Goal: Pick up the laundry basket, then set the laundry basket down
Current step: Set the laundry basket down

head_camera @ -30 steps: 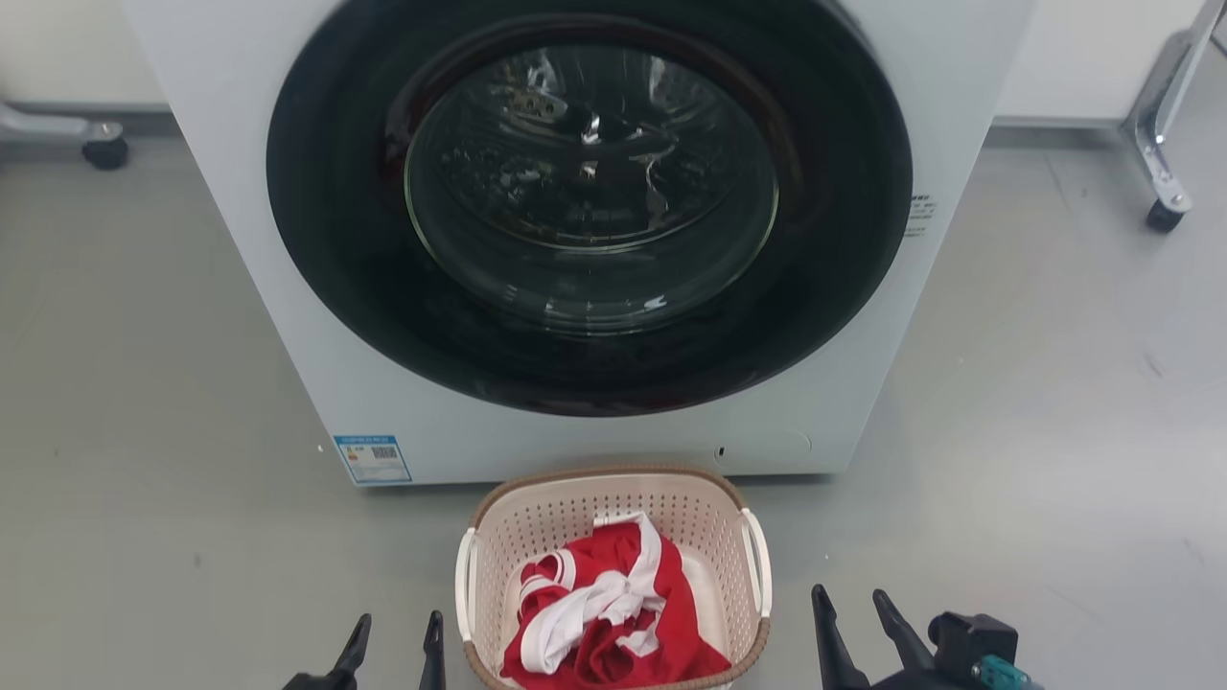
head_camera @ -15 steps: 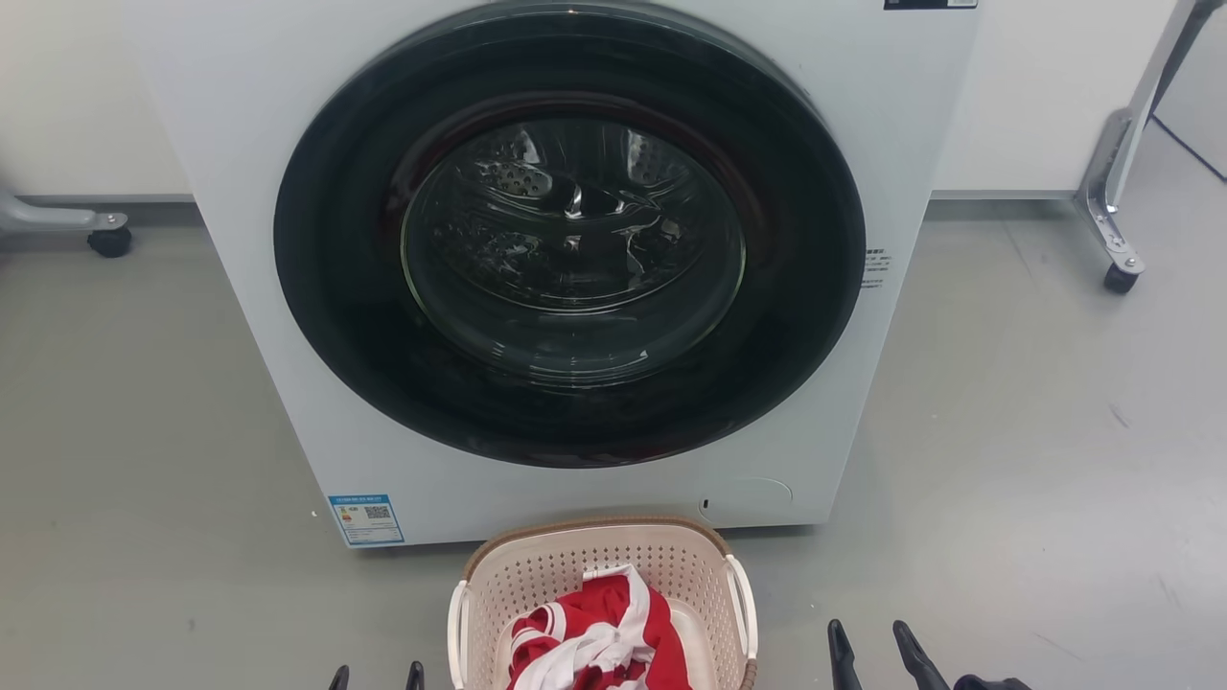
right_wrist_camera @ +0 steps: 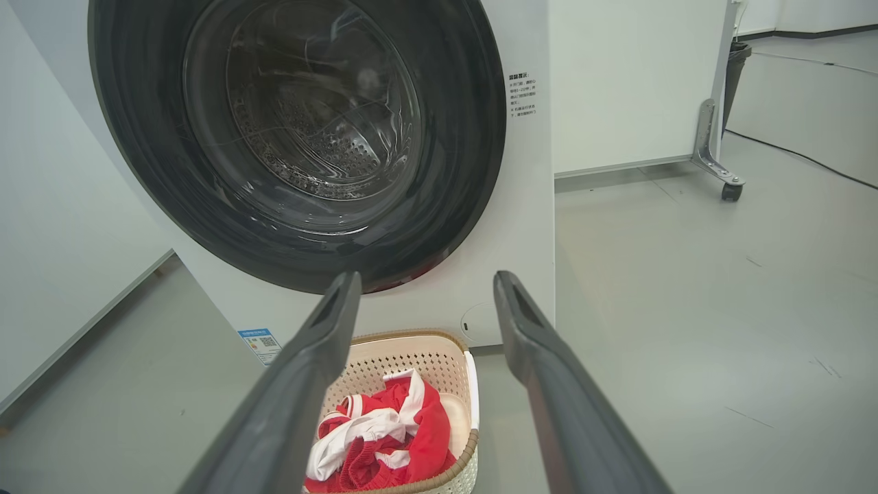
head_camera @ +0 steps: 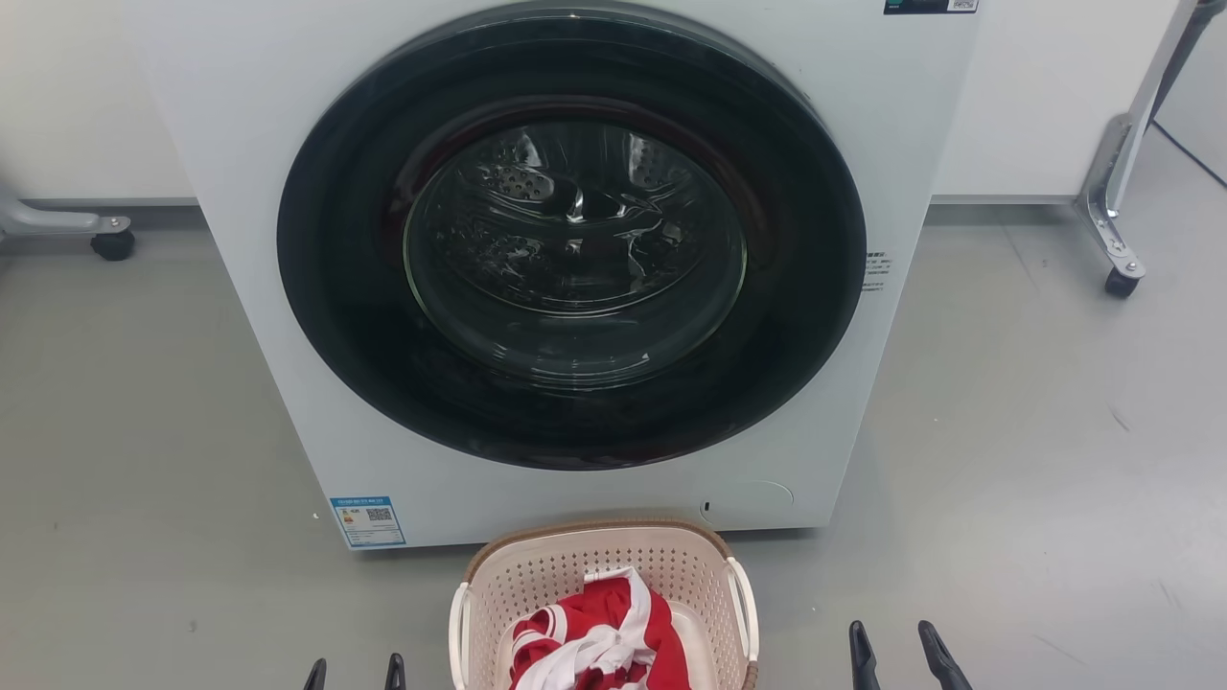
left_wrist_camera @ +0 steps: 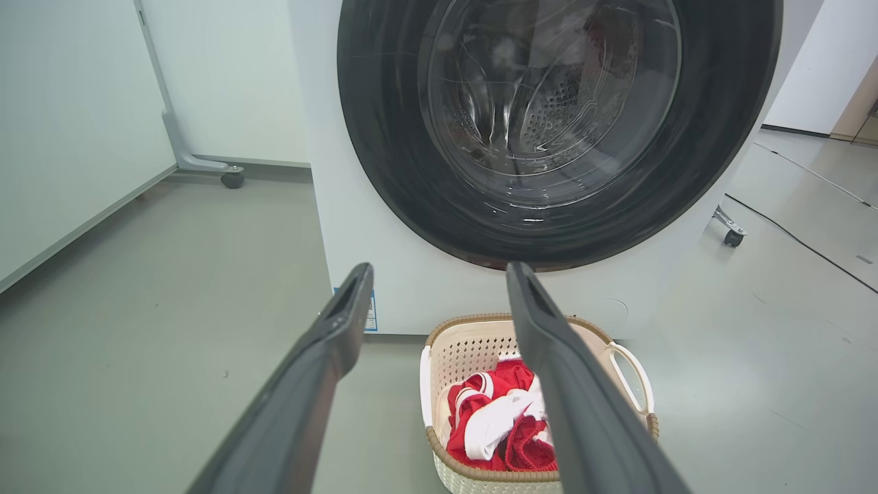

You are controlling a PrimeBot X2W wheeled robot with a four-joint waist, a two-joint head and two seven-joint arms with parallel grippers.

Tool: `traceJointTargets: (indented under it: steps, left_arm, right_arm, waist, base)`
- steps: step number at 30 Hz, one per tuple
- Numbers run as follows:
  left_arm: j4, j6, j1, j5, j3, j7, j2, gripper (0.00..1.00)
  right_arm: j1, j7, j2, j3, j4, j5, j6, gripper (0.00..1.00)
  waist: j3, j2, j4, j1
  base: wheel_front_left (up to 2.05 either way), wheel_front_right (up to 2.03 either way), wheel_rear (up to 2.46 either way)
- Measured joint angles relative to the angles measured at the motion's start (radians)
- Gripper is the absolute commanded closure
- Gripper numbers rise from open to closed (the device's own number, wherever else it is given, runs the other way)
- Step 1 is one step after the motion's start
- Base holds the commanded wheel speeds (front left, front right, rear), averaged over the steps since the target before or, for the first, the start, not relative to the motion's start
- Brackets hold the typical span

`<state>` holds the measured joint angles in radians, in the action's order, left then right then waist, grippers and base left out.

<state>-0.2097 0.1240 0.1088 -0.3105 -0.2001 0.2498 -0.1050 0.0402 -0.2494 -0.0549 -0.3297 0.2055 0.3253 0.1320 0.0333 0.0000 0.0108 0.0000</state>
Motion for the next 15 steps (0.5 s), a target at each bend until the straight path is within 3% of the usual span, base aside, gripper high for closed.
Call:
traceJointTargets:
  steps: [15]
  left_arm:
    - [0.028,0.000,0.003,0.031,0.020,0.000,0.013,0.00]
  right_arm:
    - [0.021,0.000,0.005,0.028,-0.059,-0.055,0.000,0.00]
  waist:
    - [-0.010,0.0000,0.003,0.0000]
  base:
    - [0.00,0.00,0.00]
